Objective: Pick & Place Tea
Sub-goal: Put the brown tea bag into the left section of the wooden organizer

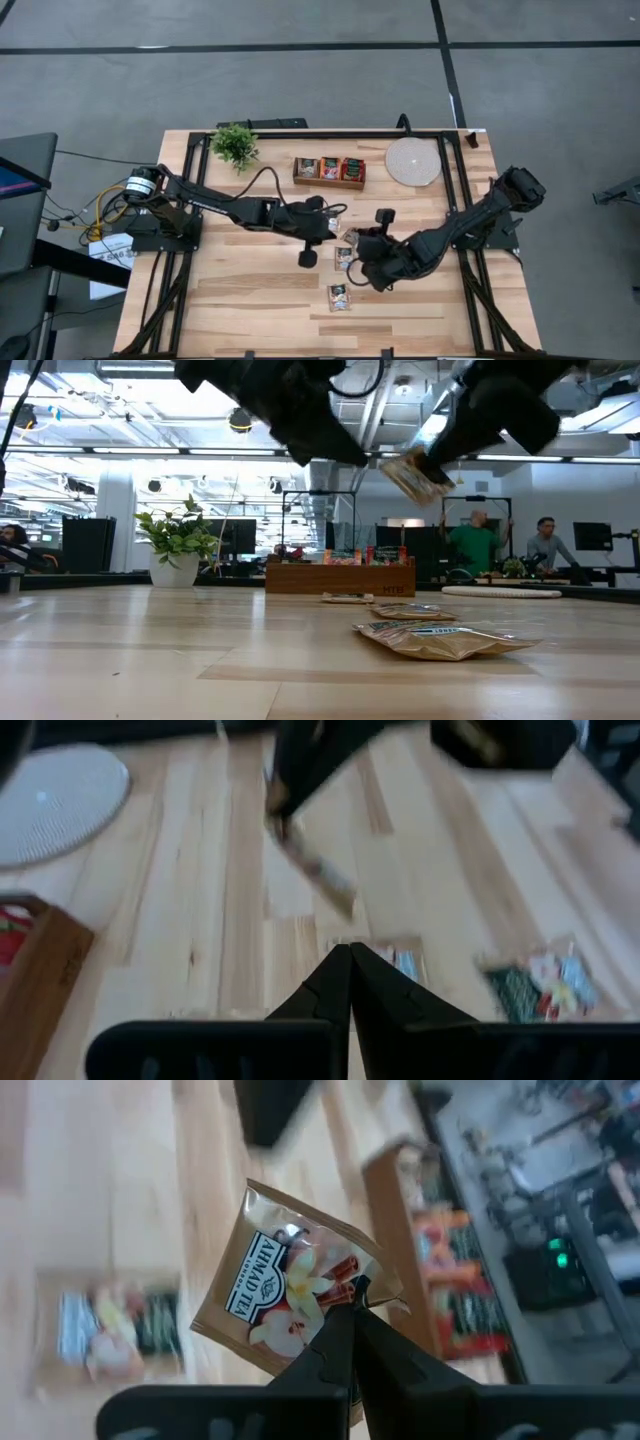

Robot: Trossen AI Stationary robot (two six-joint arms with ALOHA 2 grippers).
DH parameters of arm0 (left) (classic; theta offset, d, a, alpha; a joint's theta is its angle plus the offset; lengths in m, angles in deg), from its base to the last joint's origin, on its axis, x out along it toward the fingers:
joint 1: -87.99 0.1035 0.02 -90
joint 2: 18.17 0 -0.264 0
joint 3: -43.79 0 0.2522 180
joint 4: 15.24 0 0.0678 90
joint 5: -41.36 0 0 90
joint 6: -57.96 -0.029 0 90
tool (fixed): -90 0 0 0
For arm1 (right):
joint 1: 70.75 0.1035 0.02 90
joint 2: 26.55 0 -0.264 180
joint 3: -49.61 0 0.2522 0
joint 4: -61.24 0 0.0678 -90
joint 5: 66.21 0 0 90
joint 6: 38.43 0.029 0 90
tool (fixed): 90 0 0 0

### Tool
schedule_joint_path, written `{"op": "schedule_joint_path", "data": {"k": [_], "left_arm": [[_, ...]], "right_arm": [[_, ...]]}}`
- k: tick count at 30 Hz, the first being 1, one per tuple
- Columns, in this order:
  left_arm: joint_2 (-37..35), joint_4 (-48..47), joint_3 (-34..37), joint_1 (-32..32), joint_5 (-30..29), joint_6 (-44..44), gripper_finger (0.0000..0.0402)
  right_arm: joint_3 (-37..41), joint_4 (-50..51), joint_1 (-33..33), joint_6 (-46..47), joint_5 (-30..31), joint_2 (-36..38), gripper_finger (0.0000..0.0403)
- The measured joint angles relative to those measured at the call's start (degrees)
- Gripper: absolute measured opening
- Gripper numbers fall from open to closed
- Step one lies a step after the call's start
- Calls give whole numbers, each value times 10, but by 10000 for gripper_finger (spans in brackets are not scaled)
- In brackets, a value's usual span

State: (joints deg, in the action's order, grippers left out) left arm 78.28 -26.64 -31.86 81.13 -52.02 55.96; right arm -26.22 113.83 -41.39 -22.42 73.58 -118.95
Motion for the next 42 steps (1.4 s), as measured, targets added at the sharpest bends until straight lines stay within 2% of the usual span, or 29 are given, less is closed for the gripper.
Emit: {"op": "schedule_joint_path", "data": {"k": [7,13,31,35,42], "left_arm": [[0,57,0,0,0,48,0],[0,51,0,1,-1,88,0],[0,53,0,2,-41,76,2],[0,53,0,1,-42,65,25],[0,64,0,2,-41,57,104]], "right_arm": [[-3,-80,5,-45,16,-28,0],[-1,-77,6,-42,16,-29,0],[-1,-80,6,-40,9,-29,0],[-1,-80,6,-40,8,-29,0],[-1,-90,6,-41,8,-29,0]]}}
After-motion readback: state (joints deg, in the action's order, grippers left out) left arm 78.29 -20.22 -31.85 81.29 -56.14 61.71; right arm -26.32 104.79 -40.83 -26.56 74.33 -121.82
